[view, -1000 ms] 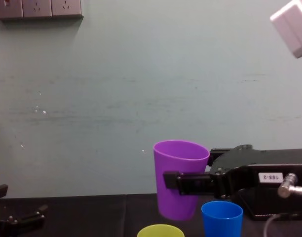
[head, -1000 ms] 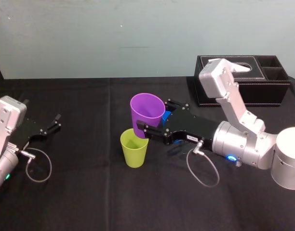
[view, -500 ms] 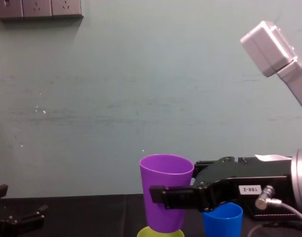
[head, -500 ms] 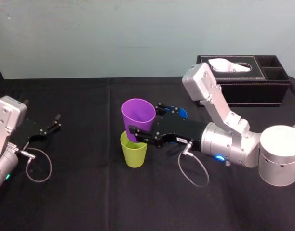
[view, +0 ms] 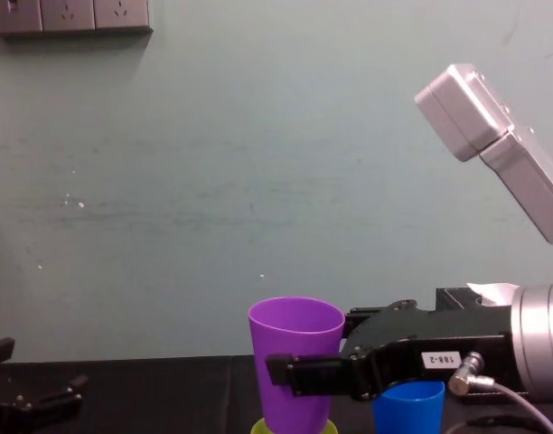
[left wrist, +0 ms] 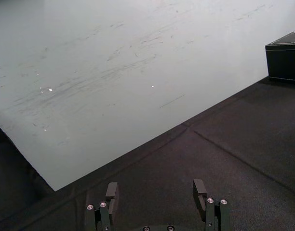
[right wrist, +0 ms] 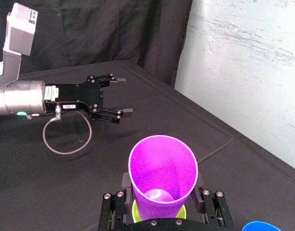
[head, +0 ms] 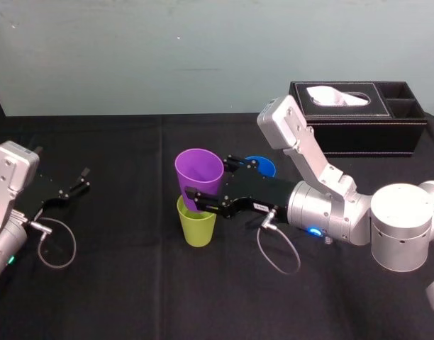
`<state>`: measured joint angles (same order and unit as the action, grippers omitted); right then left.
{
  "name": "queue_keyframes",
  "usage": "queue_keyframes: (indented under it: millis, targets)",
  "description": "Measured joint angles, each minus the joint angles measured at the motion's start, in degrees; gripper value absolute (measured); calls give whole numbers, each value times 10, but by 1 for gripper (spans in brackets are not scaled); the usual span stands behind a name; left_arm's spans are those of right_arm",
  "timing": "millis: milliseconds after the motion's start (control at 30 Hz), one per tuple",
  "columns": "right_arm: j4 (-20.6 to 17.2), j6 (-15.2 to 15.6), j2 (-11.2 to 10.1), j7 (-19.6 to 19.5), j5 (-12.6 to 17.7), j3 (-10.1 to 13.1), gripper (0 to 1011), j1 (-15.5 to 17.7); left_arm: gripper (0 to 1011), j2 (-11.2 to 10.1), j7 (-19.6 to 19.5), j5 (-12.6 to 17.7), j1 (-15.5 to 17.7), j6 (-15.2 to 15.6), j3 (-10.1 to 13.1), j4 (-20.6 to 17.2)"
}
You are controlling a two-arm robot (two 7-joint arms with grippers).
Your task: Stack the three plastic cups sequentially using one hand.
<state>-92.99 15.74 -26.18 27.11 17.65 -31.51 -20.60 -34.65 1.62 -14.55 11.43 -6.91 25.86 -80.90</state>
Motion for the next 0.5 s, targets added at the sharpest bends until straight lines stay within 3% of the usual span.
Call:
queue_keyframes:
  millis: [500]
  targets:
    - [21,2,12,0,-9,-2,724,-7,1010,0,0,0,0,0,0,0]
